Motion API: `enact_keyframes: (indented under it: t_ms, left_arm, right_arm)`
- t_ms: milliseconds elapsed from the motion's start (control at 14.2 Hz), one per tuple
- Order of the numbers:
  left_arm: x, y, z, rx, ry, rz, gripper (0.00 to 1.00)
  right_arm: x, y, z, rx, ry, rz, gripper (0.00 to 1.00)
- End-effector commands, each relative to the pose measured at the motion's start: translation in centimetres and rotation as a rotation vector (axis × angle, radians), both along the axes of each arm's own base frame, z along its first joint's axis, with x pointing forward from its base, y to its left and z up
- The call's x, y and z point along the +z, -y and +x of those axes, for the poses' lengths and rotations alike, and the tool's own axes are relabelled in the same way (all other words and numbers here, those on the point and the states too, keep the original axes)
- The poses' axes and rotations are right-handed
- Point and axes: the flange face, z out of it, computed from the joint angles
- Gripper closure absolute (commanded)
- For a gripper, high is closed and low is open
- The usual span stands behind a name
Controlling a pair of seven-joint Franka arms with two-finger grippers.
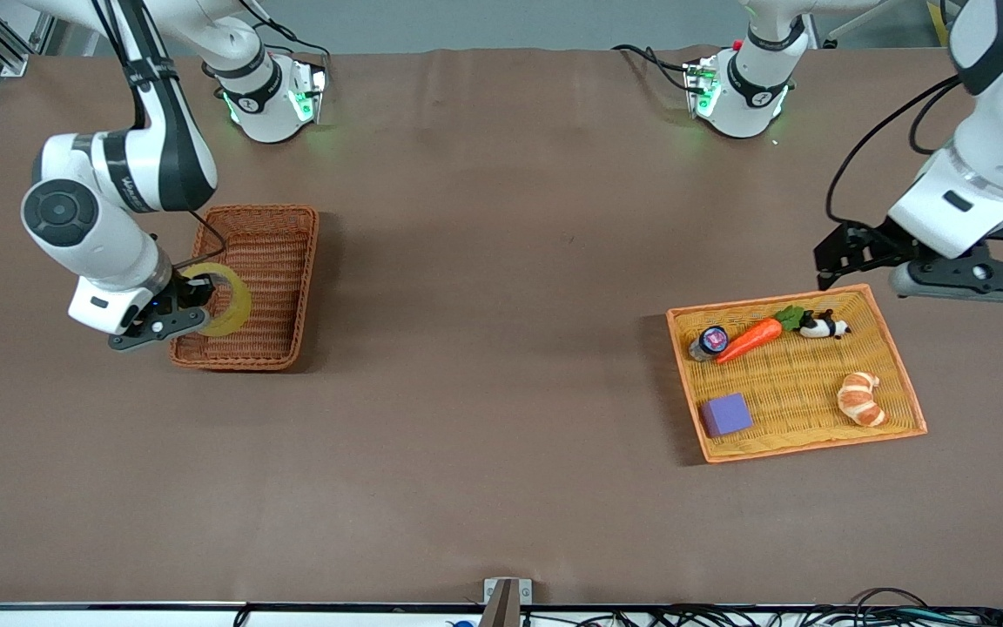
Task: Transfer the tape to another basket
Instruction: 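Carry the tape into the brown basket while the left gripper withdraws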
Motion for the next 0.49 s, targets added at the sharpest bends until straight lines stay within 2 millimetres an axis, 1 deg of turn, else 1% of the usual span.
enact_keyframes:
  t_ms: [0, 70, 211, 352, 422]
  left_arm:
    - [0.5, -0.5, -2.4, -0.012, -0.008, -0.005, 0.01]
    - [0.6, -1.1, -2.5, -0.003, -0.009, -0.008, 0.01]
    - [0.0, -1.1, -3.0, -0.005, -0.029, -0.022, 0.02]
    - [0.0, -1.6, -2.9, 0.004, -0.028, -0.024, 0.02]
    - [0.0, -1.6, -2.9, 0.008, -0.029, -0.033, 0.02]
  right_arm:
    - [-4.3, 0.5, -4.9, 0.023, 0.025, 0.042, 1.00]
    - [-5.6, 0.5, -5.8, 0.029, 0.040, 0.051, 1.00]
    - [-6.7, 0.8, -6.5, 0.031, 0.053, 0.056, 1.00]
    - [-7.6, 1.6, -7.1, 0.027, 0.066, 0.059, 0.99]
    - [-8.5, 1.6, -7.7, 0.032, 0.076, 0.064, 0.98]
